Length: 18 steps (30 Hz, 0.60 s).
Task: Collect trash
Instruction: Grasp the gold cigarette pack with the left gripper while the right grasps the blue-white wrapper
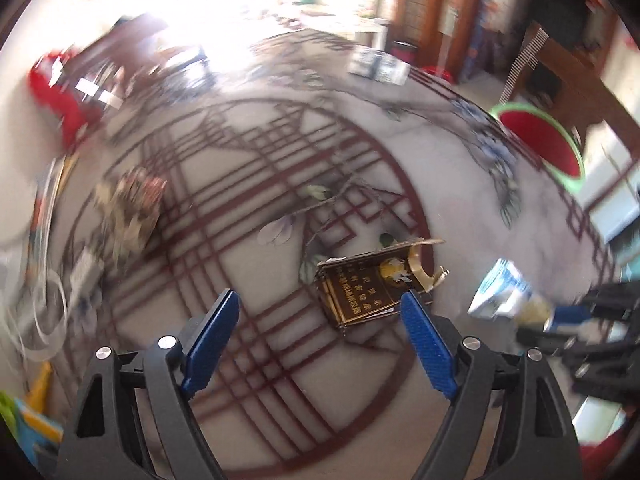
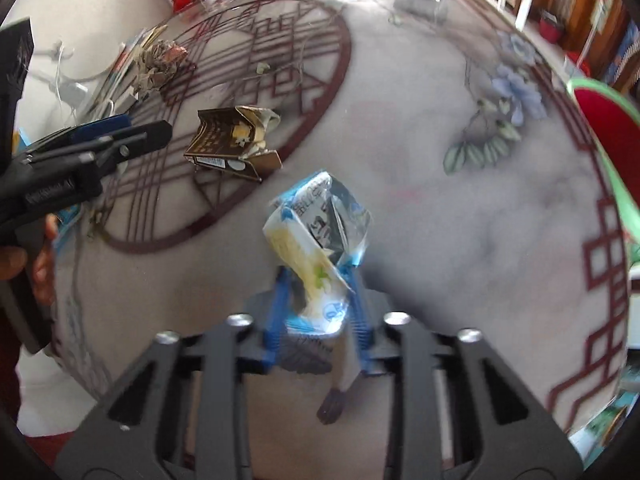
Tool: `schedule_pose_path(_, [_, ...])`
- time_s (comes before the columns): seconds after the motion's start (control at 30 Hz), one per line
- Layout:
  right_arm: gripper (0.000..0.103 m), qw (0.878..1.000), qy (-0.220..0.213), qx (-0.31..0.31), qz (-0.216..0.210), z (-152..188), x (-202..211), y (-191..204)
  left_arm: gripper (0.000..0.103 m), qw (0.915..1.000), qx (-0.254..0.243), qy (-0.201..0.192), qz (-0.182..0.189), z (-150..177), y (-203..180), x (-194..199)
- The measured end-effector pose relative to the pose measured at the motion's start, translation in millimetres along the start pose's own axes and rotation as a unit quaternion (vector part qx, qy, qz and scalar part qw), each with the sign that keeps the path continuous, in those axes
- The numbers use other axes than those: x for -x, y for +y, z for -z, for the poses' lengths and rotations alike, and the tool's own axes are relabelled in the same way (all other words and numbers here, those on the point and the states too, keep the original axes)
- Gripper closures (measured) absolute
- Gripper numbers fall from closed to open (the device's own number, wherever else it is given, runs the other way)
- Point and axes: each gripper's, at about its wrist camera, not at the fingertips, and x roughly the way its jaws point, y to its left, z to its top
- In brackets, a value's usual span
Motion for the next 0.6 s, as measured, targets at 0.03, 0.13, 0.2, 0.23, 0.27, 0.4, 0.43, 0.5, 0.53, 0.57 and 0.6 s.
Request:
schedule_pose_path(0.03, [0.078,1.0,-0.006,-0.007,0.0,1.8,4.2,-1.6,0.021,0.9995,-0.031,0.0,0.007,-2.4,-5.6,-2.0])
schedule_pose_path(0.13, [0.079,0.999,-0.024,-0.018,0.01,6.1,17.8,-5.5,0.014,0.9922,-0.119,0.02,0.03,-8.4,-25.2,-13.3])
schedule_pose_path(0.2, [0.079,0.999,-0.03,-0.03,0.008,8.2,25.2,-9.0,0.014,0.9829,-0.181,0.022,0.029,-11.4,-41.4,-21.2])
schedule_pose_path(0.23, [0.079,0.999,-0.031,-0.034,0.008,7.5,26.7,-10.8,0.014,0.9789,-0.201,0.021,0.032,-13.0,-47.2,-25.2])
schedule_pose_path(0.27, [0.079,0.999,-0.032,-0.037,0.01,7.2,28.7,-11.9,0.014,0.9764,-0.212,0.024,0.034,-14.4,-51.3,-29.3])
schedule_pose_path(0.4, [0.079,0.998,-0.037,-0.045,0.013,8.3,36.5,-12.9,0.015,0.9746,-0.216,0.042,0.041,-24.0,-59.3,-51.1])
schedule_pose_path(0.43, [0.079,0.998,-0.037,-0.045,0.012,8.9,37.7,-12.4,0.016,0.9755,-0.211,0.045,0.042,-24.9,-59.1,-54.4])
schedule_pose_path(0.5, [0.079,0.998,-0.037,-0.046,0.012,8.1,38.2,-11.9,0.027,0.9788,-0.192,0.048,0.053,-27.7,-57.4,-58.3])
schedule_pose_path(0.53, [0.079,0.998,-0.037,-0.047,0.011,8.4,39.2,-11.7,0.032,0.9807,-0.18,0.046,0.06,-29.0,-57.0,-58.4])
schedule_pose_path(0.57, [0.079,0.998,-0.038,-0.047,0.011,8.9,40.6,-11.6,0.038,0.9821,-0.169,0.047,0.067,-29.6,-56.0,-58.3])
schedule_pose_path(0.6, [0.077,0.998,-0.038,-0.047,0.009,9.1,41.4,-12.1,0.04,0.9834,-0.162,0.044,0.069,-29.6,-55.6,-57.4])
